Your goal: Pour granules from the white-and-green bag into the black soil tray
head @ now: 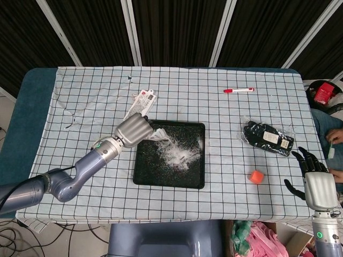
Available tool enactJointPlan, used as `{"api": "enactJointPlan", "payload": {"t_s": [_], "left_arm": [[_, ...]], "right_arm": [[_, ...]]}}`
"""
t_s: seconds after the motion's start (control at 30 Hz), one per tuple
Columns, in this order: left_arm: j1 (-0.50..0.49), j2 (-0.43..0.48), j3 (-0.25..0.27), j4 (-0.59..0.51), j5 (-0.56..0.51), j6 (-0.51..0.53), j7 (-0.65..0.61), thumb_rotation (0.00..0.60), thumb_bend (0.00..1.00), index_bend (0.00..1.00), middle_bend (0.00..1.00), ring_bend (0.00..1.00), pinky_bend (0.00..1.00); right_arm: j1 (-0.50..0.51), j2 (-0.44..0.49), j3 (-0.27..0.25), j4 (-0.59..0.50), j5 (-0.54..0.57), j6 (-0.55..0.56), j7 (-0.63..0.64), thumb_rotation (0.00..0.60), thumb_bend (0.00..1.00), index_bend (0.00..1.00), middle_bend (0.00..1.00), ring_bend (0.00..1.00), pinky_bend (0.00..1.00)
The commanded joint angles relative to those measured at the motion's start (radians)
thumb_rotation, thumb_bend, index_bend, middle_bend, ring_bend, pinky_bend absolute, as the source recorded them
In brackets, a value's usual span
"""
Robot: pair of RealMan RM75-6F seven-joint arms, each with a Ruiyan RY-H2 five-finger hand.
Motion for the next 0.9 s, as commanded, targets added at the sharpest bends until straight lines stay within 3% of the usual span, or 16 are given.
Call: {"api": "enactJointPlan", "payload": {"t_s": [0.03, 0.17, 0.27, 0.4, 0.7, 0.9], "left_arm": [[-0.016, -0.004, 0.008, -0.012, -0.035, 0.006, 0.034, 0.600, 0.79, 0.52, 0.54, 0.45, 0.60], [-0.003, -0.015, -0.004, -0.014, -0.034, 0.048, -0.001, 0.600, 0.80, 0.53, 0.55, 0.46, 0.60], [0.043, -0.041, -0.047, -0.005, -0.015, 0.102, -0.163, 0.600, 0.80, 0.52, 0.54, 0.46, 0.60], [0.108, -0.082, -0.073, 0.059, 0.094, 0.172, -0.434, 0.600, 0.79, 0.53, 0.54, 0.46, 0.60], [0.181, -0.122, -0.057, 0.171, 0.244, 0.233, -0.843, 0.600, 0.79, 0.53, 0.54, 0.46, 0.60], [0.265, -0.179, -0.029, 0.280, 0.309, 0.349, -1.086, 0.600, 0.79, 0.52, 0.54, 0.46, 0.59]], "right_arm": [[0.000, 0.000, 0.000, 0.000, -0.001, 0.001, 0.001, 0.600, 0.16, 0.18, 0.11, 0.16, 0.33], [-0.001, 0.002, 0.002, -0.001, -0.002, 0.005, 0.003, 0.600, 0.16, 0.18, 0.11, 0.16, 0.33], [-0.003, 0.004, 0.002, -0.003, -0.002, 0.007, 0.005, 0.600, 0.16, 0.19, 0.11, 0.16, 0.33], [-0.003, 0.005, 0.001, -0.004, -0.001, 0.006, 0.004, 0.600, 0.16, 0.19, 0.11, 0.16, 0.33], [-0.001, -0.001, 0.001, -0.003, 0.001, 0.001, -0.013, 0.600, 0.17, 0.19, 0.11, 0.16, 0.33], [-0.001, -0.003, 0.000, -0.002, 0.002, -0.001, -0.018, 0.600, 0.17, 0.19, 0.11, 0.16, 0.33]]}}
